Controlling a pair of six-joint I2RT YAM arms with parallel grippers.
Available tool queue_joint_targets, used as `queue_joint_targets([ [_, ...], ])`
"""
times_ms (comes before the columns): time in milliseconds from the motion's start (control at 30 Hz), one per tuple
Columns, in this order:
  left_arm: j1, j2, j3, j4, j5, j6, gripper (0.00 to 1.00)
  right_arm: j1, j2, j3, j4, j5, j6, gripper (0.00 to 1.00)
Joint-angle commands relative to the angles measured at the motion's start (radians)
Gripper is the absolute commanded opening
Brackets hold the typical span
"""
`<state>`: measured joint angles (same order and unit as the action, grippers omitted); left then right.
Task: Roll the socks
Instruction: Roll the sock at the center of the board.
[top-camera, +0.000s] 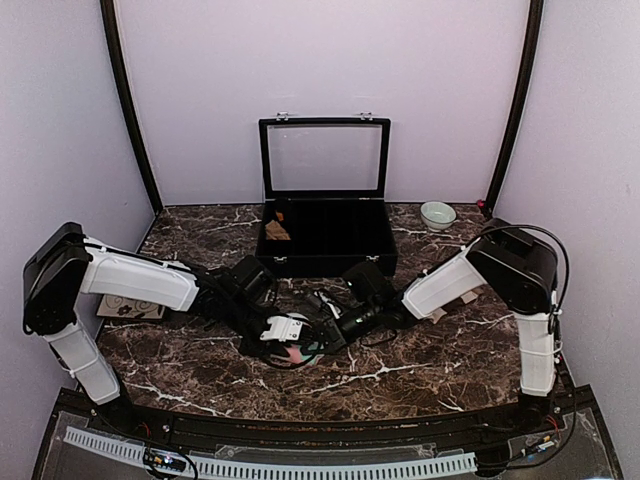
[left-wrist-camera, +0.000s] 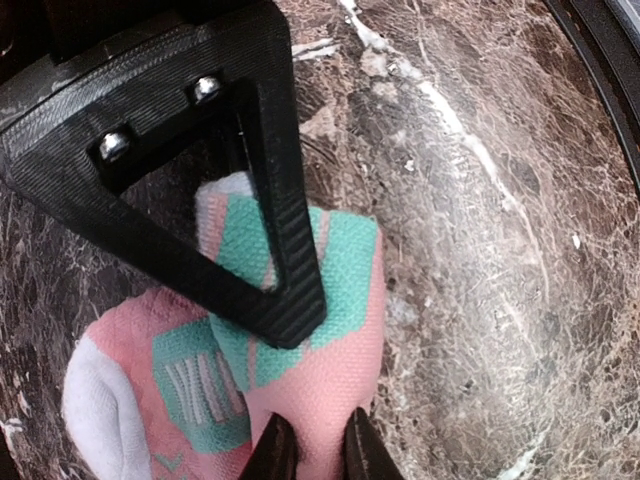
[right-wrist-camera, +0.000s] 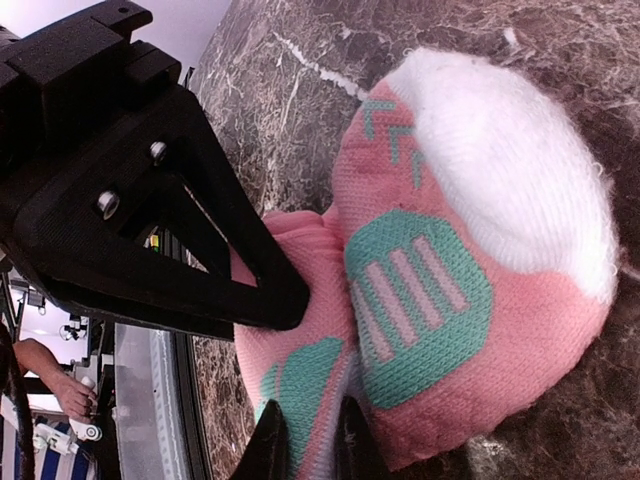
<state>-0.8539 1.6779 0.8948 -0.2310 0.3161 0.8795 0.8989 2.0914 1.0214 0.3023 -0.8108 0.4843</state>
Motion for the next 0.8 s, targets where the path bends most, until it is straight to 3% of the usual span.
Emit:
queue_joint_targets([
  [0, 0.003, 0.085, -0.024, -0.035, -0.101, 0.003, 0.09, 0.003, 0.073, -0.093, -0.264, 0.104, 0.009, 0.03],
  [67, 0.004, 0.094, -0.023, -0.046, -0.096, -0.001, 0.11, 0.003, 0.066, -0.097, -0.249, 0.103, 0.008, 0.07],
  [333, 0.087, 0.201, 0.1, -0.246, 0.073, -0.043, 0.13, 0.0, -0.047, -0.168, -0.162, 0.178, -0.067, 0.42],
  [400, 0.113, 0.23, 0.131, -0.292, 0.113, -0.045, 0.15, 0.001, -0.098, -0.206, -0.119, 0.214, -0.09, 0.62],
  [433, 0.121, 0.247, 0.149, -0.316, 0.124, -0.047, 0.15, 0.0, -0.12, -0.225, -0.099, 0.223, -0.103, 0.92],
  [467, 0.126, 0.26, 0.167, -0.334, 0.135, -0.05, 0.15, 0.0, -0.144, -0.249, -0.064, 0.237, -0.11, 0.99],
  [633, 0.137, 0.318, 0.22, -0.426, 0.213, -0.052, 0.16, 0.003, -0.282, -0.369, 0.027, 0.391, -0.184, 0.99],
  [767, 0.149, 0.355, 0.251, -0.47, 0.238, -0.052, 0.16, 0.028, -0.437, -0.473, 0.073, 0.617, -0.232, 0.99],
])
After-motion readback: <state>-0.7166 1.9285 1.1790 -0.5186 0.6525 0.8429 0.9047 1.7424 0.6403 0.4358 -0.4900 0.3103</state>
